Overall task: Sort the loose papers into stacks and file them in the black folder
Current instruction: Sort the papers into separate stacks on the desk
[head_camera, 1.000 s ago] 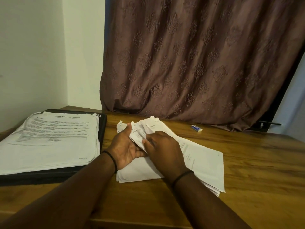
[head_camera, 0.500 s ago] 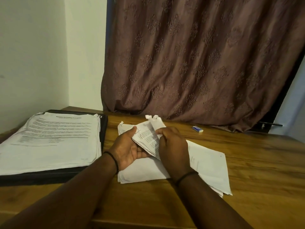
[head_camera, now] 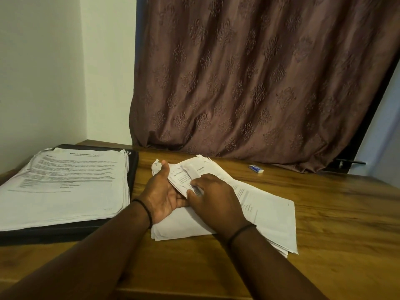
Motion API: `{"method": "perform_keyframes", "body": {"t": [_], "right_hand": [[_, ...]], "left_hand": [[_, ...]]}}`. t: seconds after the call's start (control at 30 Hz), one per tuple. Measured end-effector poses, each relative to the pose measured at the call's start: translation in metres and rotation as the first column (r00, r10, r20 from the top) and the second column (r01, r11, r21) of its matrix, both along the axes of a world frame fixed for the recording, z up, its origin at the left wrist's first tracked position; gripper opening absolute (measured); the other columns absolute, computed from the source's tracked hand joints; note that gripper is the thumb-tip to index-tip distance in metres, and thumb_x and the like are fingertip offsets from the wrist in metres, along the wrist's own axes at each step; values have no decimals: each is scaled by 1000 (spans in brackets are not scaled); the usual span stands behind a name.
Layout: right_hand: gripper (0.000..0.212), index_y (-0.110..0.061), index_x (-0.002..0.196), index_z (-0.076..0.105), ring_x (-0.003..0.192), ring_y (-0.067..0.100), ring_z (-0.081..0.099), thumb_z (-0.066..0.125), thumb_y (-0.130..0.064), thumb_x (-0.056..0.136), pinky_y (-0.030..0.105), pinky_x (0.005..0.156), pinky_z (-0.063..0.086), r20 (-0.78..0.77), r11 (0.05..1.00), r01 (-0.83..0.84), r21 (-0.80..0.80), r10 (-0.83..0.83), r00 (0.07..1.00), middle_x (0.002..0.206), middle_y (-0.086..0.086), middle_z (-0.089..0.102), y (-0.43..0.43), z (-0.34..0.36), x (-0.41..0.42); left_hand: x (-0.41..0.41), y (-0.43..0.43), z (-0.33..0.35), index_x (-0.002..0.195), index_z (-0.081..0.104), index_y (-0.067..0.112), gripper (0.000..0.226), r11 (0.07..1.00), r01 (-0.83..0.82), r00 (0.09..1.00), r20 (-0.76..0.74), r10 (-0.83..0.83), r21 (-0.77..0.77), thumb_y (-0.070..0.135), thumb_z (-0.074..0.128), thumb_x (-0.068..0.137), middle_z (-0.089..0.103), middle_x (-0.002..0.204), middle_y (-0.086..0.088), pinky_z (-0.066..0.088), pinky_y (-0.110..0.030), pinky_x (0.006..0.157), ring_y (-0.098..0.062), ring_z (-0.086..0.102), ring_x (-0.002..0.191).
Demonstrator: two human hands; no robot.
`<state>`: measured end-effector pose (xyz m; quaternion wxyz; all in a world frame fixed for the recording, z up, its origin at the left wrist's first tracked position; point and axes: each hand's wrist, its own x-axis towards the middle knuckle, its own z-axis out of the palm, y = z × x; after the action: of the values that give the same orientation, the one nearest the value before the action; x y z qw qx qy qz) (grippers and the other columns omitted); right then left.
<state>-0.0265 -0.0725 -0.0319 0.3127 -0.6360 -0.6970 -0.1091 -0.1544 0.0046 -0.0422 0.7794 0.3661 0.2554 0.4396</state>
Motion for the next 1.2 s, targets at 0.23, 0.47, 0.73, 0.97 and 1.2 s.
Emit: {"method": "perform_keyframes", "body": {"t": [0.23, 0.47, 0.73, 0.97, 1.2], "right_hand": [[28, -18, 110, 70, 89, 14, 63, 51, -34, 98, 28, 78, 52, 128, 999, 20, 46, -26, 991, 109, 2, 70, 1, 0, -5], [20, -21, 118, 56, 82, 9, 60, 50, -30, 101, 15, 68, 48, -318, 957, 222, 186, -155, 935, 105, 0, 69, 0, 5, 8], [21, -16, 109, 73, 94, 14, 65, 58, -16, 95, 18, 80, 50, -88, 977, 5, 215, 14, 996, 112, 3, 69, 4, -4, 1], [48, -24, 124, 66, 105, 11, 59, 55, -57, 91, 28, 87, 53, 27, 999, -29, 27, 28, 999, 123, -5, 66, 2, -1, 0], [36, -23, 110, 72, 93, 12, 60, 49, -47, 98, 32, 80, 54, 126, 996, -58, 75, 48, 991, 109, -3, 70, 0, 0, -1]], "left_hand": [[0, 2, -1, 126, 58, 15, 65, 1000, 15, 1000, 11, -15, -6, 63, 25, 96, 69, 120, -13, 52, -54, 87, -34, 65, 110], [0, 1, -1, 126, 54, 12, 53, 1000, 4, 1000, -10, -4, -5, 52, 29, 101, 68, 119, -17, 48, -57, 91, -38, 63, 110], [-1, 2, -2, 130, 54, 12, 60, 1000, 30, 999, 30, -30, -1, 53, 22, 101, 68, 119, -17, 50, -55, 87, -37, 64, 109], [-2, 2, -2, 137, 51, 14, 64, 999, 39, 998, 56, -39, -3, 58, 22, 100, 66, 125, -12, 51, -53, 91, -34, 62, 115], [0, -1, 2, 134, 53, 13, 80, 999, 44, 998, 51, -44, 6, 72, 19, 92, 66, 124, -15, 57, -45, 76, -35, 65, 107]]}}
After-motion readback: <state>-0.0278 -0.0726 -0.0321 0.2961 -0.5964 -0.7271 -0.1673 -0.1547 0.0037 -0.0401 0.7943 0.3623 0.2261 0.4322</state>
